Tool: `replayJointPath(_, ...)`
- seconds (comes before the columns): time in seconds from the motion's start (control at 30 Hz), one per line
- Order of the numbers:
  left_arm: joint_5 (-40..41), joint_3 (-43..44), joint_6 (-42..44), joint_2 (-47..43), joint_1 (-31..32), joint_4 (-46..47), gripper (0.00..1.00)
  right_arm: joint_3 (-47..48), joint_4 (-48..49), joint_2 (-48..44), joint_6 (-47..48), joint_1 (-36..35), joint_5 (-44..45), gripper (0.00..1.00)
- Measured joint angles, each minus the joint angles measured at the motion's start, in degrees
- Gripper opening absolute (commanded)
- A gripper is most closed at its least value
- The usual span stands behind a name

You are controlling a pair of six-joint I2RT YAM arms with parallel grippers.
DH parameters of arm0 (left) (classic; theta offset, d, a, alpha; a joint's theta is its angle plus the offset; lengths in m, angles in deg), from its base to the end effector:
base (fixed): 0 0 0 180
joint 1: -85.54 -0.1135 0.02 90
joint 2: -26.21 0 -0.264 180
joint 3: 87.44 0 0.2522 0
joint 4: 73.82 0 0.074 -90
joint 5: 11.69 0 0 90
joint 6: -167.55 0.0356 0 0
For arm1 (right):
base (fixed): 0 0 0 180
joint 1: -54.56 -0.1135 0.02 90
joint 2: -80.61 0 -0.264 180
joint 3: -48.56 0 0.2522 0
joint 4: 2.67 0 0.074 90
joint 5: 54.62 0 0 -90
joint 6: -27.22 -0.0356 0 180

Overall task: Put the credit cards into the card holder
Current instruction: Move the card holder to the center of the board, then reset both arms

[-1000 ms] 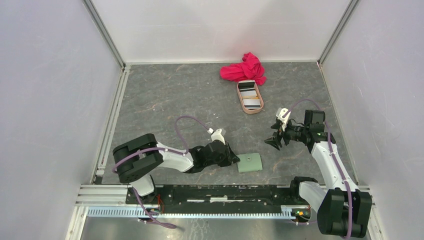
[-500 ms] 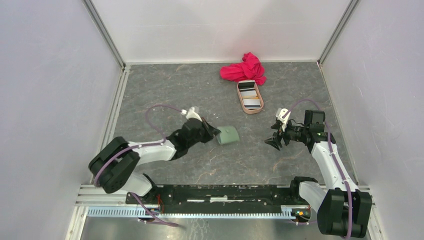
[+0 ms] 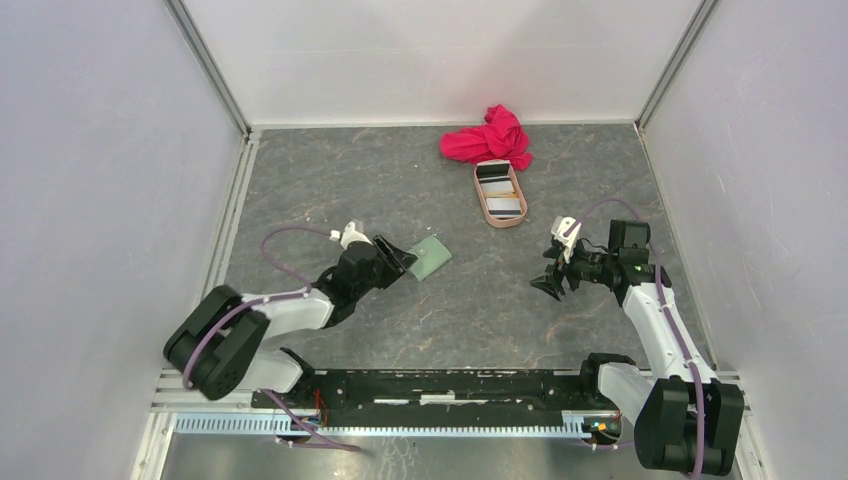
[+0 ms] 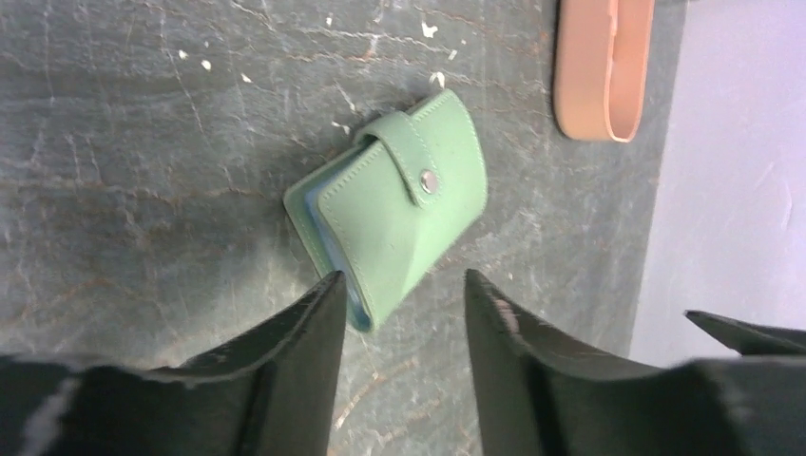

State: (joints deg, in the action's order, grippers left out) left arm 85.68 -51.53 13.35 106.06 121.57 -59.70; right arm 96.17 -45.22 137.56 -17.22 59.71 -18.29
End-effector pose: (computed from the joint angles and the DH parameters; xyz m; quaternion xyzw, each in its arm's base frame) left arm 0.2048 -0.1433 0.1440 -0.2414 0.8296 -0.3483 0.3635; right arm 0.1854 0.0121 0.2190 -0.4296 0.7406 0.2608 0.4460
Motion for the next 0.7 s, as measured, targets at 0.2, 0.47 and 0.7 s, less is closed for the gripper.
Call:
replayJointPath(0.2, 1.14, 0.90, 7.87, -20.81, 0.04, -14.51, 0.96, -0.02, -0.04, -0.15, 0.63, 0.02, 0.50, 0.84)
replayJointPath(0.47, -0.92, 10.93, 23.56, -43.25, 0.04, -25.05, 1.00, 0.00, 3.28, -6.54, -3.78, 2.82, 6.45, 0.98)
replayJointPath(0.7, -6.62, 26.05, 30.71, -41.90, 0.04, -36.87, 1.00, 7.80, 8.00, -10.14, -20.41, 5.51, 19.19, 0.98)
